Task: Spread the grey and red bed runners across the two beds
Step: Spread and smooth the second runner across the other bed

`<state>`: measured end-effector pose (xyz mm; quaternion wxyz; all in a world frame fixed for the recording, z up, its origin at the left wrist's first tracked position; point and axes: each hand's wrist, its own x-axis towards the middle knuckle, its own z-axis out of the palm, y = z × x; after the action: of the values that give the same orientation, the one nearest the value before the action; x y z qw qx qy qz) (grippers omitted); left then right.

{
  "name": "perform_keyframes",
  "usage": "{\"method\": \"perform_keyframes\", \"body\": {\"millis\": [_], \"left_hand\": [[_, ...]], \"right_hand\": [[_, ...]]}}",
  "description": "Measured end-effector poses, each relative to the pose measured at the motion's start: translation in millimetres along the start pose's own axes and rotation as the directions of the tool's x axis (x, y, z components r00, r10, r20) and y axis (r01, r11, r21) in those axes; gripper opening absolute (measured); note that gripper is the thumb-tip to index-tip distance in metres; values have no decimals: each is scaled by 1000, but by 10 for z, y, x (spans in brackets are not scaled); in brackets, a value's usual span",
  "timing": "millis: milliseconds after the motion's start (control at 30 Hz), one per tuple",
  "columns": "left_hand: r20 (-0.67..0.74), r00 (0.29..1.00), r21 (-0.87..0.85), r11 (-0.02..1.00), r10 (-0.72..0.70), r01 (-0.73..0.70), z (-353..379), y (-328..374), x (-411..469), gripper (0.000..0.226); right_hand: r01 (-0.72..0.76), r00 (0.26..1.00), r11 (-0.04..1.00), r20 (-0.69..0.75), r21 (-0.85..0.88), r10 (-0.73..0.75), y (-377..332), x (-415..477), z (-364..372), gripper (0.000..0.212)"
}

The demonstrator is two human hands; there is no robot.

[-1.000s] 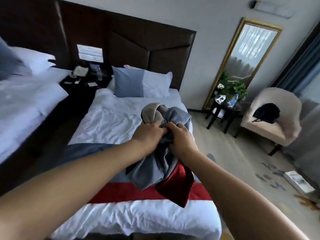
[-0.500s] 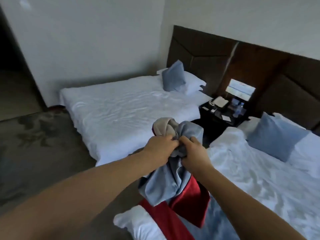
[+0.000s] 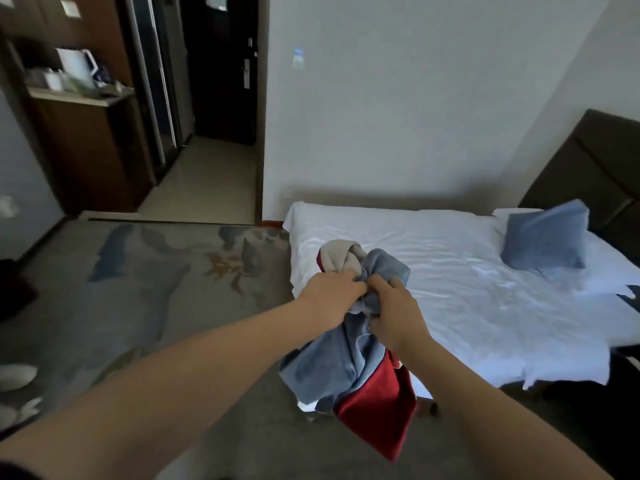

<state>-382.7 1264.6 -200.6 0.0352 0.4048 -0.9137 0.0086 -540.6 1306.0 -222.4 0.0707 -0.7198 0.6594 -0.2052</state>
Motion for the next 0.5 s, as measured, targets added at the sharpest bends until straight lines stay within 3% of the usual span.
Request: {"method": "perform_keyframes", "body": {"millis": [233,367,500], "left_hand": [[22,998,9,998,66,-66,30,-1381,1108,31],[4,994,-6,994,111,-111,0,-1870,1855,36],[4,988,14,988,157,-157,117,-2238,2625,34]], "right_hand": [[-95,995,995,8,38,95,-108,1602,437,51],[-174,984,984,-21,47,175,37,2388,496,55],[-193,980,981,-40,33,194,353,3127,530,46]]}}
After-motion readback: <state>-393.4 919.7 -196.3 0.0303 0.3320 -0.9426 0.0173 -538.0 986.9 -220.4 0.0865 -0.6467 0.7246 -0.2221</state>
